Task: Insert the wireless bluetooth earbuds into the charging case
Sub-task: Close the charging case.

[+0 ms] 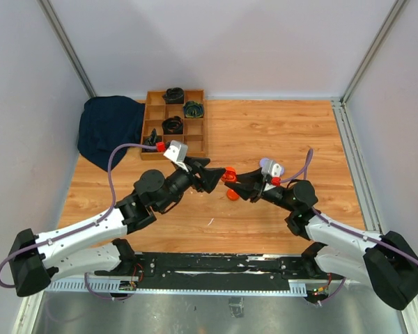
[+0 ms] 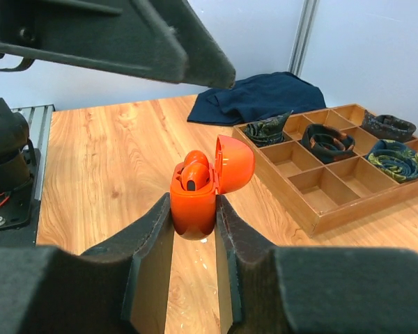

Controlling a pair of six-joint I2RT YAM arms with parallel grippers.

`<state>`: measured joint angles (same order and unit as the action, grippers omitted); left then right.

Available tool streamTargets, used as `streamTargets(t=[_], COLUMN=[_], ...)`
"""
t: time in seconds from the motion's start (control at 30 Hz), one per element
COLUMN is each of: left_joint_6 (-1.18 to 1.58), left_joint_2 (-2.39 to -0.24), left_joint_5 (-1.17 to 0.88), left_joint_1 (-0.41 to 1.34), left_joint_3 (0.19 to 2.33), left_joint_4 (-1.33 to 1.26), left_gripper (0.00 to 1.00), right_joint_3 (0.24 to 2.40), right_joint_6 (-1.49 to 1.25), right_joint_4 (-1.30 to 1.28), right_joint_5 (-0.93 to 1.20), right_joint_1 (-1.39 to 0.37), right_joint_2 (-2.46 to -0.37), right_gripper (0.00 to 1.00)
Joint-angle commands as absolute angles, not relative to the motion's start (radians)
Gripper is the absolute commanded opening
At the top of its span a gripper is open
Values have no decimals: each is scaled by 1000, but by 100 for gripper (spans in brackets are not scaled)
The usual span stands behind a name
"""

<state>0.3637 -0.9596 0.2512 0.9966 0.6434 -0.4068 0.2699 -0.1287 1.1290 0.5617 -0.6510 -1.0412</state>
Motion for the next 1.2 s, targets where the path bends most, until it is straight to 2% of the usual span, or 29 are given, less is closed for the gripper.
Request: streamTargets(t=[0.0,0.23,0.43,0.67,1.17], left_joint_6=[374,473,554,591,622], left_joint_2=[-915,-937,-975,-1029,-1037], left_joint_5=[-9,-394,-590,-669,-780], left_joint_1=[910,742,673,670,670], left_joint_3=[677,670,661,664,656], left_joint_4=[-294,-325,-412,-462,-521], left_gripper=[75,81,82,81,71], right_joint_3=[344,419,456,475,495], right_joint_6=[-136,-146,-162,-176,-141], right_joint_4=[1048,959,945,945,824], right_joint_5=[697,869,954,984,976], right_joint_1=[-604,-590,-588,-589,-580], right_joint_2=[-1014,-1021,-1046,-1066,-1074], right_gripper=[15,15,15,15,15])
